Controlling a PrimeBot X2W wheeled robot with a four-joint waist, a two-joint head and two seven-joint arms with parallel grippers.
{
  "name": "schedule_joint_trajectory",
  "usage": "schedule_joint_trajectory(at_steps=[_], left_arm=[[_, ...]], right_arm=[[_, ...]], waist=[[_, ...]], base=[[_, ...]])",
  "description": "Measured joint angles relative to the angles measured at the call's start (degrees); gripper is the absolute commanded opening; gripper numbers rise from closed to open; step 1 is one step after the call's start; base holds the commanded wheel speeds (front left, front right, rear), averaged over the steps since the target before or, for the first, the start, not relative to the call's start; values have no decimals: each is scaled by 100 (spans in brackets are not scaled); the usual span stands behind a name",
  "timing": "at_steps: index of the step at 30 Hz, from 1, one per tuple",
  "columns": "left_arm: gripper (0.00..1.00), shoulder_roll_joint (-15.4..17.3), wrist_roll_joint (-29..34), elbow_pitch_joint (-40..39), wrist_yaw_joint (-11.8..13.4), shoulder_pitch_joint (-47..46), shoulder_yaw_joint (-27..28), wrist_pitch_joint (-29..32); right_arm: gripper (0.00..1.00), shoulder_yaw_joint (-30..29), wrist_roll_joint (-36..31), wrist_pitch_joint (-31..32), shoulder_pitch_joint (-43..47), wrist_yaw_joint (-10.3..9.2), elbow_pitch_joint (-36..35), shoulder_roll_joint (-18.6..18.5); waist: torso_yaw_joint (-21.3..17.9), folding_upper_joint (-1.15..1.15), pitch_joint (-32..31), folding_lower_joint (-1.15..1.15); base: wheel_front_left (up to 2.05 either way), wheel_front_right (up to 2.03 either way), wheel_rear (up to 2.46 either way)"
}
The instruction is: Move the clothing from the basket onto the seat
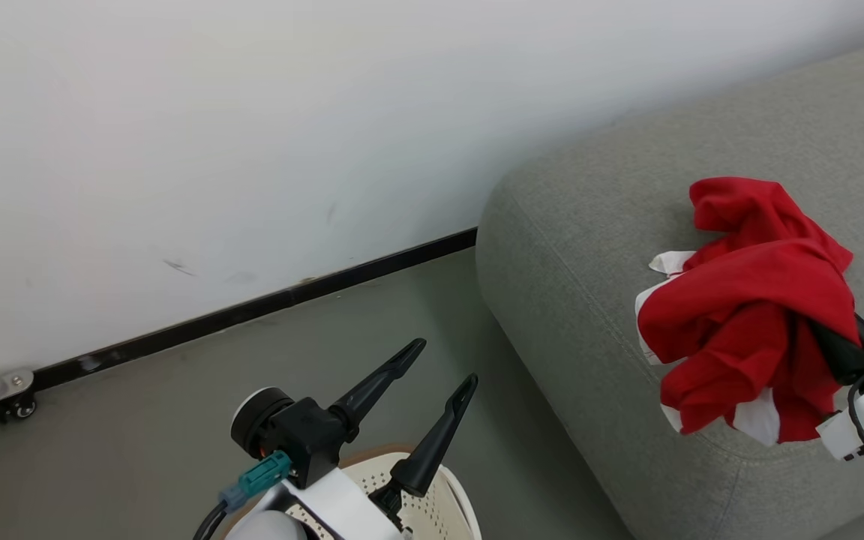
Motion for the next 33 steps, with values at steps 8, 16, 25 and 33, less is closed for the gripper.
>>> schedule_joint_trajectory(at_steps=[8,16,25,33], left_arm=[[100,9,14,33,0,22,-11,0],[100,99,114,37,12,55,29,0],[100,220,210,-75,60,42,114,0],[100,293,310,-267,101,-230,203,54]], right_arm=[[0,-152,-119,-1,86,0,-237,-10],[0,-166,-170,8,85,0,-343,47],[0,-328,-167,276,-481,0,-203,14],[0,-564,-168,611,-1285,0,193,-126]], waist=[[-291,0,80,0],[-469,0,240,0],[-487,0,522,0],[-385,0,815,0]], base=[[0,0,0],[0,0,0],[0,0,0],[0,0,0]])
